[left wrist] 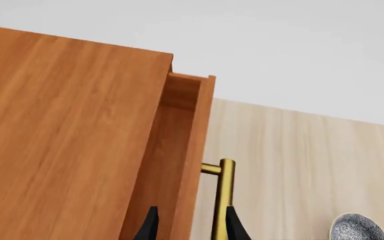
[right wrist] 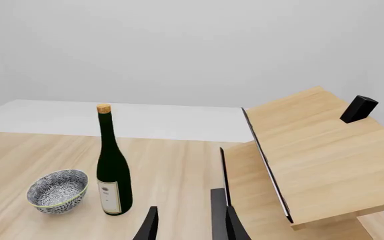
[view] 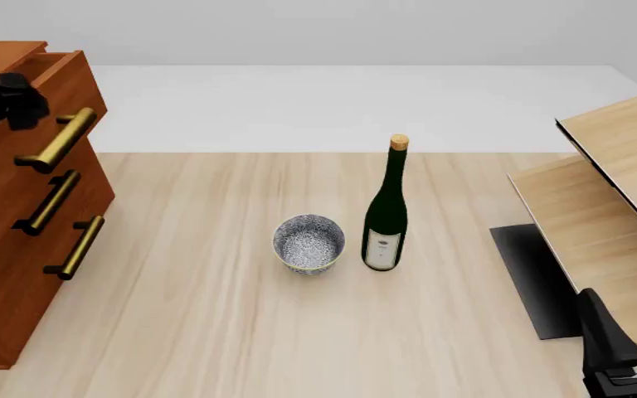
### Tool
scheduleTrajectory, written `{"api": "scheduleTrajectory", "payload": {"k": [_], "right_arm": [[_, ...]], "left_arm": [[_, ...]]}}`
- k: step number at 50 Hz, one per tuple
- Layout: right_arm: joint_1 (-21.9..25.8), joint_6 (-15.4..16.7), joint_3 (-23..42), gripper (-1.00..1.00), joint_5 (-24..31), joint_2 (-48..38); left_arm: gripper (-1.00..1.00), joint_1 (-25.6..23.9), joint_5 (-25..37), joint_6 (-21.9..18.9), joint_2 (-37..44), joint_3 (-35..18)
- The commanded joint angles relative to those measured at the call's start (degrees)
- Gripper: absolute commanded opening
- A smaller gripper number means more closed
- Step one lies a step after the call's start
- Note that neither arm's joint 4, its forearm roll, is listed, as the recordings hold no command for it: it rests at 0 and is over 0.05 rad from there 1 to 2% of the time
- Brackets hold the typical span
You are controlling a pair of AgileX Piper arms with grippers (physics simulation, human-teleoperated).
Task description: Close the bottom drawer of the cabinet and open the top drawer.
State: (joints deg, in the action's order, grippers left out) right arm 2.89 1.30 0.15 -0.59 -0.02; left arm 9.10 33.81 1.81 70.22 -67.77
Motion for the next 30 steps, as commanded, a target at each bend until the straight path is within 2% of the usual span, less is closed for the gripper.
{"api": "scheduleTrajectory", "payload": {"k": [1, 19, 30], "right_arm": [[-0.1, 0.0, 0.0, 1.0, 0.0, 0.0], [-0.1, 0.1, 0.0, 1.0, 0.0, 0.0], [-0.1, 0.1, 0.0, 1.0, 0.0, 0.0]], "left_arm": [[1.0, -0.9, -0.2, 1.7, 0.6, 0.7], [1.0, -0.9, -1.2, 2.0, 1.2, 2.0], [1.0, -3.6, -1.2, 3.0, 1.4, 1.7]]}}
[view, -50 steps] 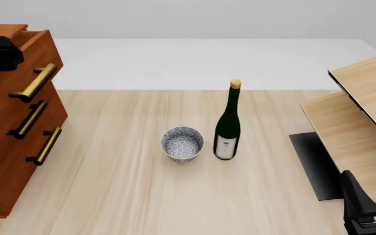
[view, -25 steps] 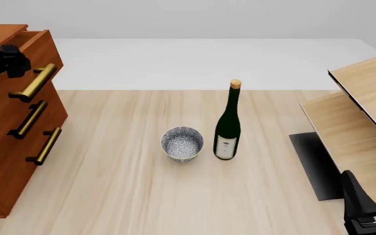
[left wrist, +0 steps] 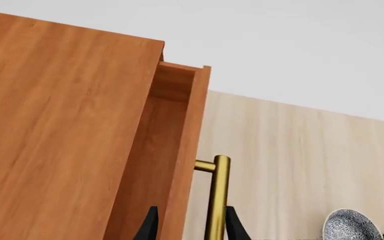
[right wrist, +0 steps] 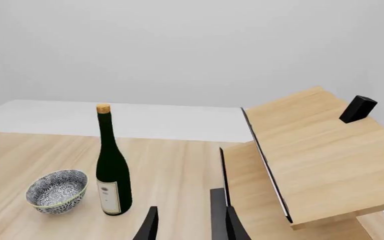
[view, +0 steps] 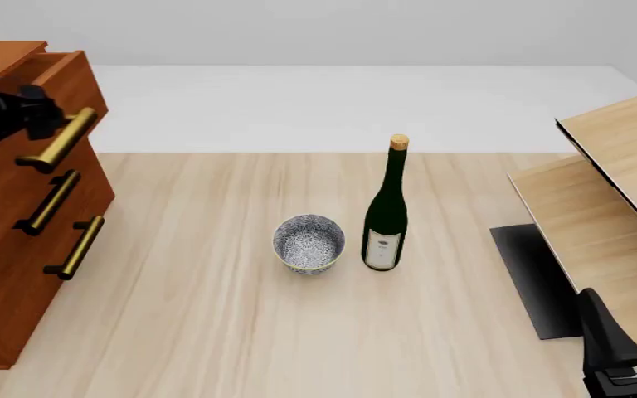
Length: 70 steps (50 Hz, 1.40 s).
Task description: Close the bottom drawer of the cabinet and open the top drawer.
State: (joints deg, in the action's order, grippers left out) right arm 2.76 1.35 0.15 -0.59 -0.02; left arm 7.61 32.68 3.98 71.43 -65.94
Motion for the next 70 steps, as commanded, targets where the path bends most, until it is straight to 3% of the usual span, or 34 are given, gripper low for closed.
{"api": "scheduleTrajectory", "payload": {"k": [1, 26, 70], "right_arm": [[0.0, 0.0, 0.0, 1.0, 0.0, 0.0], [0.0, 0.0, 0.0, 1.0, 0.0, 0.0], [-0.3, -0.2, 0.0, 1.0, -0.1, 0.0]], "left_arm": [[1.0, -3.1, 0.0, 1.3, 0.3, -0.2], [1.0, -7.7, -0.2, 2.9, 0.6, -0.9], [1.0, -18.1, -3.3, 10.1, 2.7, 1.0]]}}
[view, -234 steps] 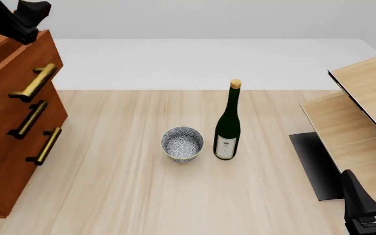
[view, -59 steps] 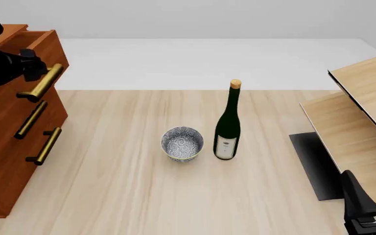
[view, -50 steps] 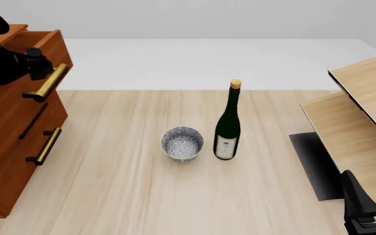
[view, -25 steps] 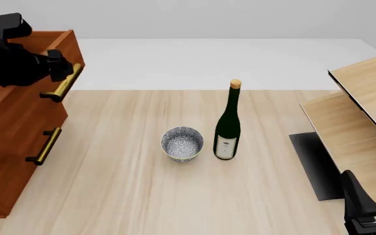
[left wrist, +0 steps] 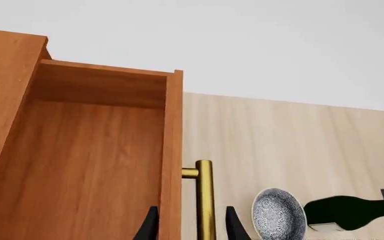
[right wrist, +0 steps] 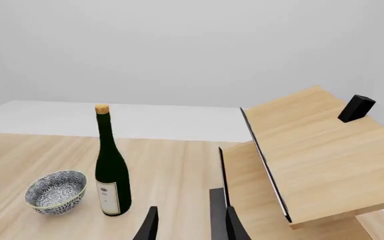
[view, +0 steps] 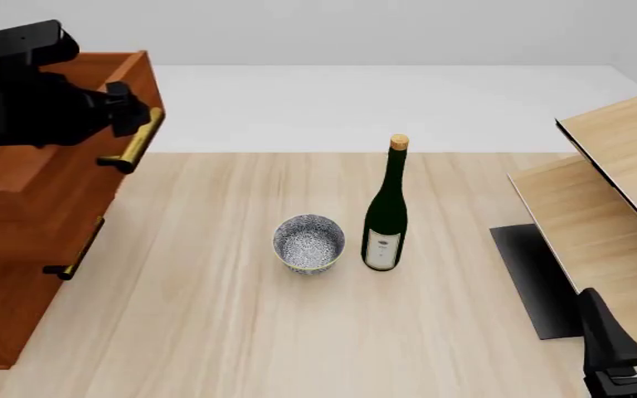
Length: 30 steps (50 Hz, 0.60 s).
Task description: Close the bottom drawer of the cabinet and open the top drawer.
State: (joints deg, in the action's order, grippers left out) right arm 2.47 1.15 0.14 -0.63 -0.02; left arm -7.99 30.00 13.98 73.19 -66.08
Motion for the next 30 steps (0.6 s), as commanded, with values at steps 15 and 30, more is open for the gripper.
{"api": "scheduleTrajectory", "payload": {"k": [15, 30], "right_arm": [[-0.1, 0.0, 0.1, 1.0, 0.1, 0.0], [0.0, 0.0, 0.3, 1.0, 0.3, 0.0]], "left_arm": [[1.0, -5.8, -1.9, 4.4, 1.1, 2.2], [1.0, -7.8, -3.0, 7.2, 1.1, 3.3]]}}
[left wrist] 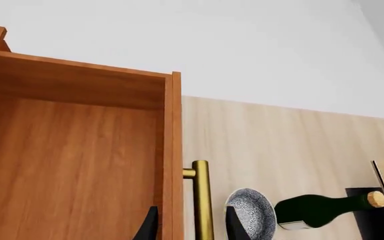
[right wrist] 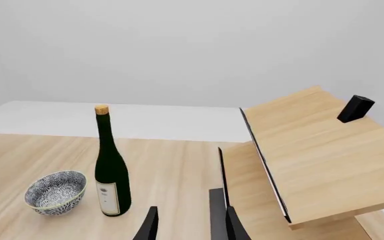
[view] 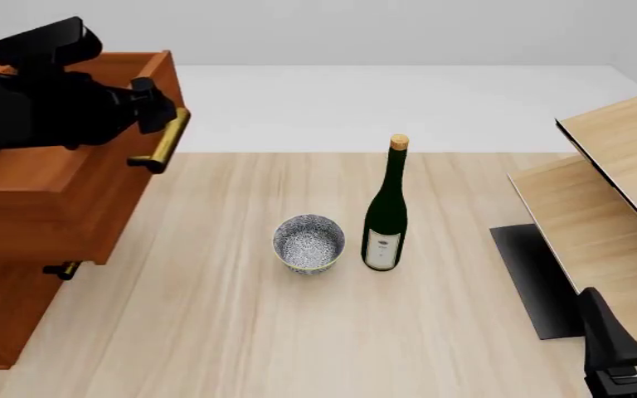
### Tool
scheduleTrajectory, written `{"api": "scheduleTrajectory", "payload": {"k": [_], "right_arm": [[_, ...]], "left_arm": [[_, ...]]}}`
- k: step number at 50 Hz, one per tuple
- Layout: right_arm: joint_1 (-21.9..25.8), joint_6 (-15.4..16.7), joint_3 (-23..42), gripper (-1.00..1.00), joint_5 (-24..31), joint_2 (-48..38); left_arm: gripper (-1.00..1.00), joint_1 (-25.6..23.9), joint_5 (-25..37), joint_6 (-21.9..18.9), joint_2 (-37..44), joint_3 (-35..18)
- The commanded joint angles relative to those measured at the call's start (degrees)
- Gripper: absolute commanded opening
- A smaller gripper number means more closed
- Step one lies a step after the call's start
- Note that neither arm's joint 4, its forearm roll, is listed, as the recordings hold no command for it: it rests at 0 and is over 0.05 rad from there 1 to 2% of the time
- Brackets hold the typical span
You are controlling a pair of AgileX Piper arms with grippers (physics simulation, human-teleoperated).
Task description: Close the bottom drawer of the cabinet and open the top drawer.
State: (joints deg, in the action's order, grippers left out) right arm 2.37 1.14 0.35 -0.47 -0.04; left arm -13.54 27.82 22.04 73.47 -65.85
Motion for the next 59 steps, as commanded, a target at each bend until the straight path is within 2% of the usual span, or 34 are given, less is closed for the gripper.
{"api": "scheduleTrajectory", "payload": {"k": [1, 36, 44, 59], "right_arm": [[0.1, 0.0, 0.1, 1.0, 0.1, 0.0], [0.2, 0.0, 0.1, 1.0, 0.0, 0.0], [0.2, 0.0, 0.0, 1.0, 0.0, 0.0], [0.2, -0.1, 0.0, 1.0, 0.0, 0.0]], "left_arm": [[1.0, -2.4, -1.0, -0.5, 0.9, 3.3], [1.0, -7.2, -3.6, 5.5, 0.3, 5.4], [1.0, -7.9, -3.9, 5.6, 0.0, 5.6], [1.0, -12.7, -5.1, 9.3, -0.7, 5.6]]}}
